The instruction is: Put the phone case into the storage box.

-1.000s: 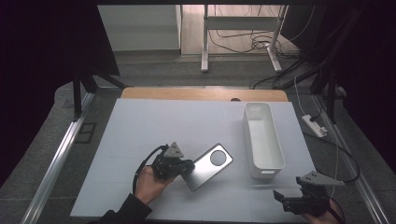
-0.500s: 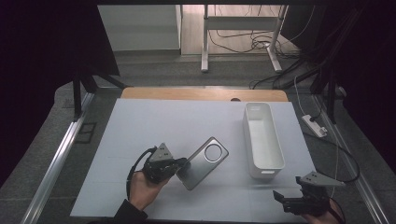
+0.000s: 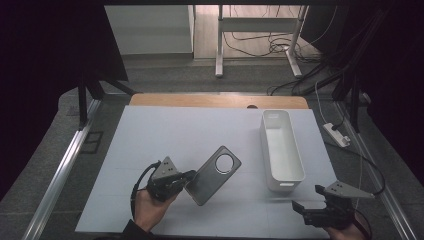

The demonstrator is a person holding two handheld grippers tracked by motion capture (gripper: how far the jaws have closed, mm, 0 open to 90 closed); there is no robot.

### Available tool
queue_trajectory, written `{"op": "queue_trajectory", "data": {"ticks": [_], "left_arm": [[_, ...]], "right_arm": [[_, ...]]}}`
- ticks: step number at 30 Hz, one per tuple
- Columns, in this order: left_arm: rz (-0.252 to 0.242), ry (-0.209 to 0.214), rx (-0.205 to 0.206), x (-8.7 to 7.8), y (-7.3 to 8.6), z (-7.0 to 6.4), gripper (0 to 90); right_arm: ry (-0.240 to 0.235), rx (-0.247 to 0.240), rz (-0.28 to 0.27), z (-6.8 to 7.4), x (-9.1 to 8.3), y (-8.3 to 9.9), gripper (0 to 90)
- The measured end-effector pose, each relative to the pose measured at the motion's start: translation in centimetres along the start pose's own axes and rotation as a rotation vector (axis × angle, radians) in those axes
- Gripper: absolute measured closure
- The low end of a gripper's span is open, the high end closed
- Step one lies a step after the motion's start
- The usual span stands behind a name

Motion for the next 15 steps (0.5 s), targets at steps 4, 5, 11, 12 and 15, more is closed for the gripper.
{"op": "queue_trajectory", "data": {"ticks": [4,5,11,12,15], "left_arm": [[-0.011,-0.001,-0.005,0.0,-0.1,0.2,89.3],[-0.012,-0.001,-0.007,0.0,-0.2,0.2,89.2],[-0.019,0.004,-0.01,0.2,-0.3,0.3,89.2],[-0.023,0.005,-0.012,0.3,-0.3,0.3,89.3],[-0.022,0.013,-0.012,0.4,-0.3,0.3,89.2]], "right_arm": [[-0.037,0.018,-0.017,0.3,0.2,-1.1,0.5],[-0.05,0.02,-0.022,0.4,0.3,-1.4,0.1],[-0.107,0.053,-0.054,0.6,0.8,-3.1,0.0],[-0.118,0.082,-0.073,0.5,1.1,-3.9,0.0],[-0.116,0.093,-0.06,0.3,1.5,-4.3,0.0]]}}
Point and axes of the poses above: each handheld gripper's, and its own axes: x roughly forward along the jaws, y roughly out of its underside, z roughly to its left, the point moved 6 cm from there along x, roughly forward along the jaws, and after that the axes turned 13 degrees about -z, right-handed, at the moved point
